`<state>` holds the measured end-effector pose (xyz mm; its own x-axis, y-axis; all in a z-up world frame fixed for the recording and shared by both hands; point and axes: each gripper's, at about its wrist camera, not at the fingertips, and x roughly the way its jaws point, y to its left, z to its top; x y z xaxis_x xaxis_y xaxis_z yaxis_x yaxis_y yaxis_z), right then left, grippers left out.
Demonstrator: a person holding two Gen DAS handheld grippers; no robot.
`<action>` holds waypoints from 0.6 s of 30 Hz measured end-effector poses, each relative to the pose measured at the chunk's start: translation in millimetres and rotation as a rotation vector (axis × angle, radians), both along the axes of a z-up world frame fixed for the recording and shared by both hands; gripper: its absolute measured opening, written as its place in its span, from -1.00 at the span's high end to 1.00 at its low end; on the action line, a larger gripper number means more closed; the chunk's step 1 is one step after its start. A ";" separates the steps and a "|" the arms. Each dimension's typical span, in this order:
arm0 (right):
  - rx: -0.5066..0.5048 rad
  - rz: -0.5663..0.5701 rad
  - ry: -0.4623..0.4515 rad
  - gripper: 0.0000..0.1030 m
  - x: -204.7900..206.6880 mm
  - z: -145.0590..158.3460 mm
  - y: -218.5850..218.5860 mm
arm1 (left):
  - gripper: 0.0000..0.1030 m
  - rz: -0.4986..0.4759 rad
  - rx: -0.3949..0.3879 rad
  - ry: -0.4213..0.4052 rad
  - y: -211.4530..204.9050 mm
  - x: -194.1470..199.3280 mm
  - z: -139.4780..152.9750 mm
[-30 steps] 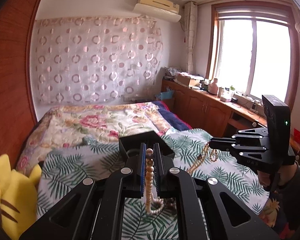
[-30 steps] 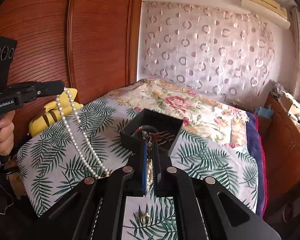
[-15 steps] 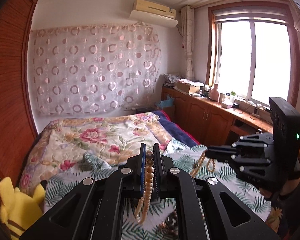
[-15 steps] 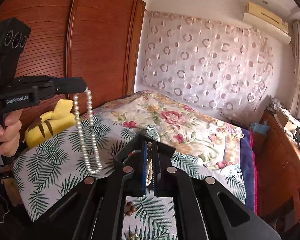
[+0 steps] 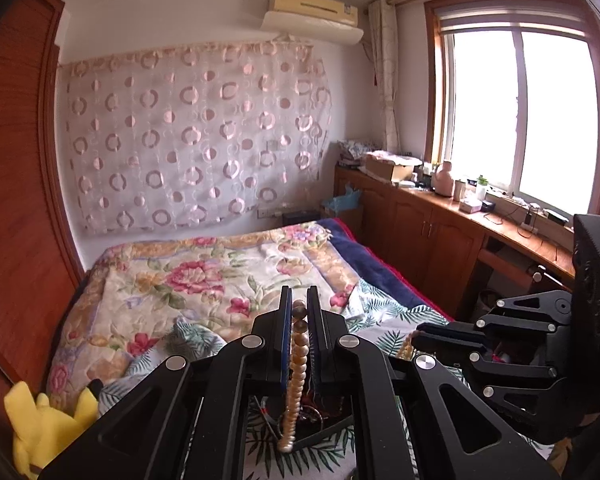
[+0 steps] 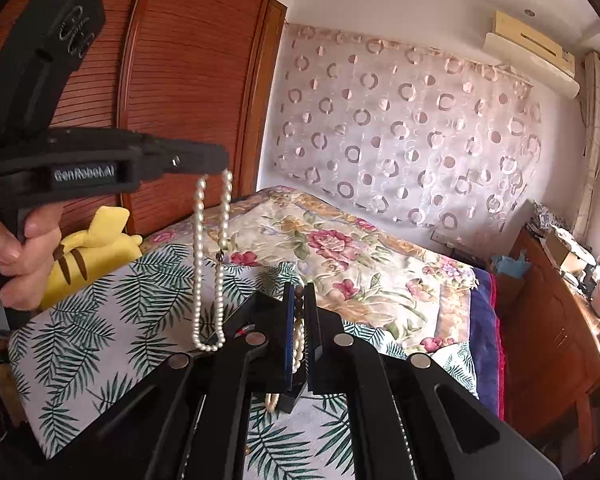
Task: Organize jewelry
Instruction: 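Lower the pearl necklace into the black box and open the left tool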
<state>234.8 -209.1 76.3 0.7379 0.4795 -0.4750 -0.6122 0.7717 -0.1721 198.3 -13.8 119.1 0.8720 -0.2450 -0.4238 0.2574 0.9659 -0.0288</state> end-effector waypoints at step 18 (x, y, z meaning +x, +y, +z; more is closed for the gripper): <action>0.017 -0.024 0.115 0.89 44.7 -42.4 16.1 | 0.87 0.022 -0.026 0.152 13.1 43.6 -70.4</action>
<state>279.5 -193.0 33.9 0.6905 0.4712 -0.5489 -0.6086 0.7885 -0.0887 241.9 -0.7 48.7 0.8036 -0.2392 -0.5449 0.2272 0.9696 -0.0906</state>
